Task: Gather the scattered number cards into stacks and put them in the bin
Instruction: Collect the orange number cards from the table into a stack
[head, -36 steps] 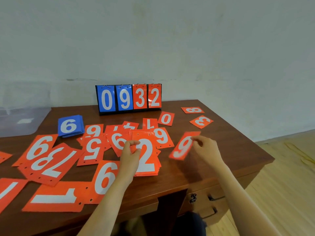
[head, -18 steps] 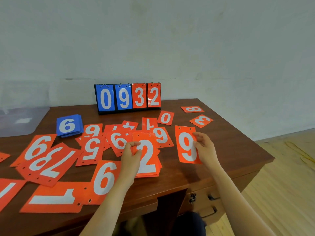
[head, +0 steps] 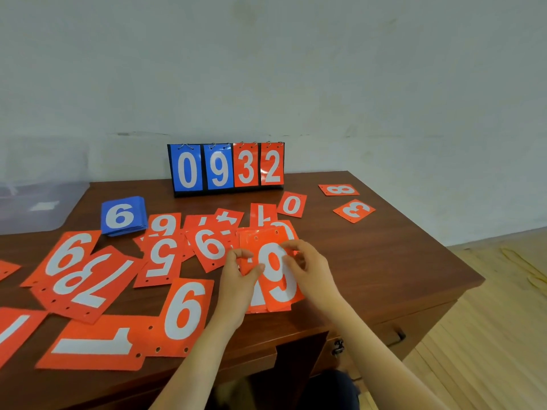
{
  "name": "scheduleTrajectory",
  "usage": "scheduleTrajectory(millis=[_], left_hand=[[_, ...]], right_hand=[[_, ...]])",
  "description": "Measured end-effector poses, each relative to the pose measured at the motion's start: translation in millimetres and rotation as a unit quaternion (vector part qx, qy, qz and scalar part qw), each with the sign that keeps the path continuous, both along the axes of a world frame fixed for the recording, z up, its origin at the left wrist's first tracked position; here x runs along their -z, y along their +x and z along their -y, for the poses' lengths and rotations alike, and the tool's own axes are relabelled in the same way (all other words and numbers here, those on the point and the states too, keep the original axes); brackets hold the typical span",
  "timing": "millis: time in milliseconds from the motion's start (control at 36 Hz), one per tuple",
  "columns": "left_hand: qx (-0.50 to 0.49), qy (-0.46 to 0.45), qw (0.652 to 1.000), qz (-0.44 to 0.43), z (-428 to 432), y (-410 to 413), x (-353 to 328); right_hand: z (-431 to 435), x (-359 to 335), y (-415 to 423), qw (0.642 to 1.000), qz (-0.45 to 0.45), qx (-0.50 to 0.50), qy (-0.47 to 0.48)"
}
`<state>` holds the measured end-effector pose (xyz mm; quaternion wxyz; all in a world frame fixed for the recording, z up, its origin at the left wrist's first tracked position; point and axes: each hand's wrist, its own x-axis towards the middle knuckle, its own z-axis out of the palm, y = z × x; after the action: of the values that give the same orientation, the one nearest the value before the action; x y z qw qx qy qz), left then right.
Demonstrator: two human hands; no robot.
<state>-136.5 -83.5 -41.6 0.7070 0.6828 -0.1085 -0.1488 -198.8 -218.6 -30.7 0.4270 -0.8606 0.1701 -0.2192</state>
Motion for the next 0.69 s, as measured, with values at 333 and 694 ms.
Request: scheduleTrajectory(millis=[333, 694], left_hand=[[-0.064, 0.033, 0.997, -0.007, -20.4, 17.2, 1.0], [-0.071, 0.063, 0.995, -0.012, -22.2, 18.7, -1.2]], right_hand=[[45.9, 21.0, 84.5, 0.964, -0.203, 0.015, -0.169], [67.0, 28.1, 63.9, 0.898, -0.360, 0.065, -0.243]])
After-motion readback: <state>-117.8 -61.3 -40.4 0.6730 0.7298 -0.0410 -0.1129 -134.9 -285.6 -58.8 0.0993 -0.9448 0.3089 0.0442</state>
